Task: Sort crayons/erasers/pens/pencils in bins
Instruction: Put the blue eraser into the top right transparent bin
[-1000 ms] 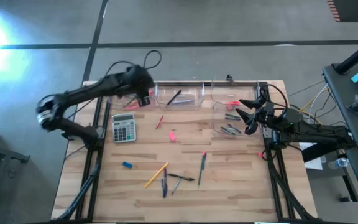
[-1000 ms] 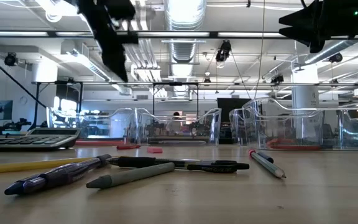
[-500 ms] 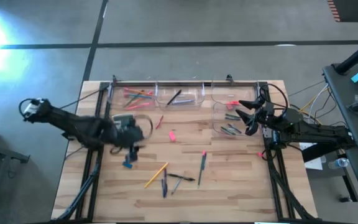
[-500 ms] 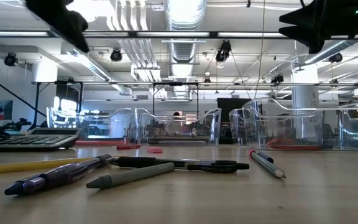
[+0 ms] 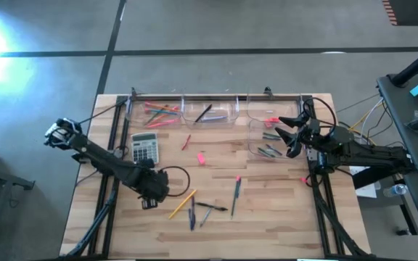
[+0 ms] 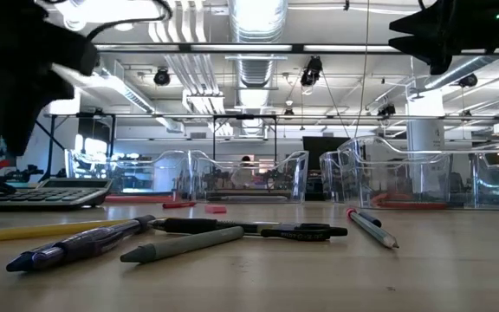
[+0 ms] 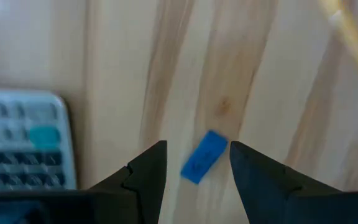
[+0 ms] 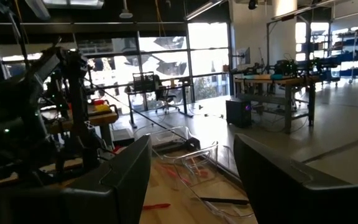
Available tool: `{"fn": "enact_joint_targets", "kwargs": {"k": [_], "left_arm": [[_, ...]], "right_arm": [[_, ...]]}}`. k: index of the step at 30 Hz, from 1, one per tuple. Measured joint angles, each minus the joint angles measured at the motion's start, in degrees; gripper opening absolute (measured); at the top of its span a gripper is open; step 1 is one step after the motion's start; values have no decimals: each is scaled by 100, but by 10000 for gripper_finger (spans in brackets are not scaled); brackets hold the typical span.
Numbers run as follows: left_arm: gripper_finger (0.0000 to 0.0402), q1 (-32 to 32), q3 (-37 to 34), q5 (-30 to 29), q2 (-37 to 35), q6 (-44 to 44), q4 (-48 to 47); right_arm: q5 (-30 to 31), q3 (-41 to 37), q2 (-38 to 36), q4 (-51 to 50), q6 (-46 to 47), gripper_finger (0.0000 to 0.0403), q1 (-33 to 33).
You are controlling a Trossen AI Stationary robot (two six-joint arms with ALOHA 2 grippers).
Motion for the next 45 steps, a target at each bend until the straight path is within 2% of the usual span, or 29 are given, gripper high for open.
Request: {"fn": "enact_joint_targets", "kwargs": {"k": [4, 12, 16, 21, 29, 33, 40, 45], "left_arm": [[162, 0, -563, 149, -414, -590, 443], [162, -1, -2261, 495, -2454, -2992, 1129], [162, -2, -3094, 680, -3337, -3762, 1722], [162, -2, -3896, 901, -3859, -4553, 2354], [162, -4, -4254, 945, -3759, -4673, 3392], [162, -6, -4230, 1105, -3345, -4647, 3786], [162, -4, -4074, 1302, -2471, -4441, 3923], [152, -7, -3960, 1362, -2118, -4192, 4058]], "right_arm": [[-131, 0, 0, 0, 13, 219, 0], [-131, 0, 0, -1, 7, 219, 0], [-129, 0, 0, 0, 0, 219, 0], [-128, 0, 0, 2, -2, 219, 0], [-127, 0, 0, 2, 20, 219, 0], [-127, 0, 0, 2, 22, 219, 0], [-126, 0, -2, 0, 22, 219, 0], [-126, 0, -2, 0, 23, 219, 0]]}}
